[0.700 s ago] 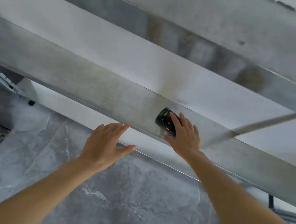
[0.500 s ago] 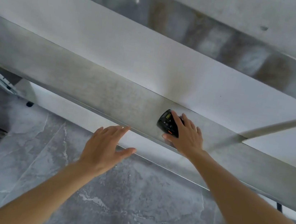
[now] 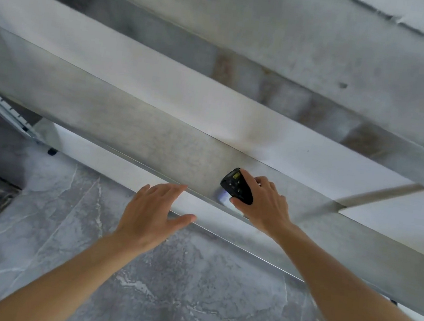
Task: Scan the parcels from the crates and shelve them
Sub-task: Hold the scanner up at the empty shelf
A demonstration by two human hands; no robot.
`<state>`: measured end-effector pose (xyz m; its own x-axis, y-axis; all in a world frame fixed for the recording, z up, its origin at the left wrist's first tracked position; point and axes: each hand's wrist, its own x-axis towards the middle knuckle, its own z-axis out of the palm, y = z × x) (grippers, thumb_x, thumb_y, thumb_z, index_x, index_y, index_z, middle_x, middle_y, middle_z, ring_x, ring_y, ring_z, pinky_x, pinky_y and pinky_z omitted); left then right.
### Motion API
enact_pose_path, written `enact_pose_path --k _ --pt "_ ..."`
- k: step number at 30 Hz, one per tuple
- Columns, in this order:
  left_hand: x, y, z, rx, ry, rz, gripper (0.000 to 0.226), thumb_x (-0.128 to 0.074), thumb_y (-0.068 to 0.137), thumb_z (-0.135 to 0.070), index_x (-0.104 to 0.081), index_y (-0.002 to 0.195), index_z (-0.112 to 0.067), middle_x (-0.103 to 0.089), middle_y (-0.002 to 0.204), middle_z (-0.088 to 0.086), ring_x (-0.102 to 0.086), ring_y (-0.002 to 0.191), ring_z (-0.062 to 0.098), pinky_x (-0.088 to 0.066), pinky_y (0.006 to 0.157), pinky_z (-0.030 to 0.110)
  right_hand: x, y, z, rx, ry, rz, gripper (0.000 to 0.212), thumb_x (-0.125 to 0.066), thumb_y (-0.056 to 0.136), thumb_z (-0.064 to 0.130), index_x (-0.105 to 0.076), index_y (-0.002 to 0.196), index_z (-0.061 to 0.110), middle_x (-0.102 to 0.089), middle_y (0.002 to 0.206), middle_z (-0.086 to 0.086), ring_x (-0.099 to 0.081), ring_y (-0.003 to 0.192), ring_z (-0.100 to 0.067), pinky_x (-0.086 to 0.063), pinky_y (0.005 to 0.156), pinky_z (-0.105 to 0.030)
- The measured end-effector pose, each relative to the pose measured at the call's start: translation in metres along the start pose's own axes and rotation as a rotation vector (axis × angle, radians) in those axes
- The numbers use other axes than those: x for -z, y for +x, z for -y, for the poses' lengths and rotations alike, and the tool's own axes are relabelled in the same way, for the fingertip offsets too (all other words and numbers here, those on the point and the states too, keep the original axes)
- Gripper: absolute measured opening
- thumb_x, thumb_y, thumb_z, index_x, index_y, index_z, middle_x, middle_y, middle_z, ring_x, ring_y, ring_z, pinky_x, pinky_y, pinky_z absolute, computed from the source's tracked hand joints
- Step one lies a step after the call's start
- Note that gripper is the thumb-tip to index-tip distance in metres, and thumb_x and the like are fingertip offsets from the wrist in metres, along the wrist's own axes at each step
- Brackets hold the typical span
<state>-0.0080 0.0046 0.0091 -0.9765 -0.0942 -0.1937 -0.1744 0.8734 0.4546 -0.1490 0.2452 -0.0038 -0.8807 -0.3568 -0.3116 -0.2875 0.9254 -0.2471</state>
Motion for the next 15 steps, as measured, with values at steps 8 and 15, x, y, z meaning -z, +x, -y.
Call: enact_pose_path --k 8,15 --pt "0.098 -0.05 -0.004 0.061 0.006 -0.036 0.08 -0.04 0.09 -0.075 -0.034 0.155 -0.028 -0.041 0.157 -0.01 -0.035 0.145 0.01 -0.023 0.123 0.037 0.078 -0.034 0.093 0.119 0.178 0.076 0.06 -0.06 0.088 0.062 -0.036 0.142 0.054 -0.056 0.111 0.005 -0.059 0.101 -0.024 -0.047 0.085 -0.038" --pt "0.217 -0.112 0.033 0.222 0.001 -0.166 0.079 -0.043 0.091 -0.074 -0.031 0.156 -0.03 -0.038 0.158 -0.01 -0.034 0.146 0.014 -0.025 0.12 0.038 0.133 -0.052 0.238 0.307 0.16 0.193 0.054 -0.047 0.095 0.066 -0.023 0.142 0.053 -0.049 0.118 0.003 -0.059 0.105 -0.03 -0.048 0.09 -0.041"
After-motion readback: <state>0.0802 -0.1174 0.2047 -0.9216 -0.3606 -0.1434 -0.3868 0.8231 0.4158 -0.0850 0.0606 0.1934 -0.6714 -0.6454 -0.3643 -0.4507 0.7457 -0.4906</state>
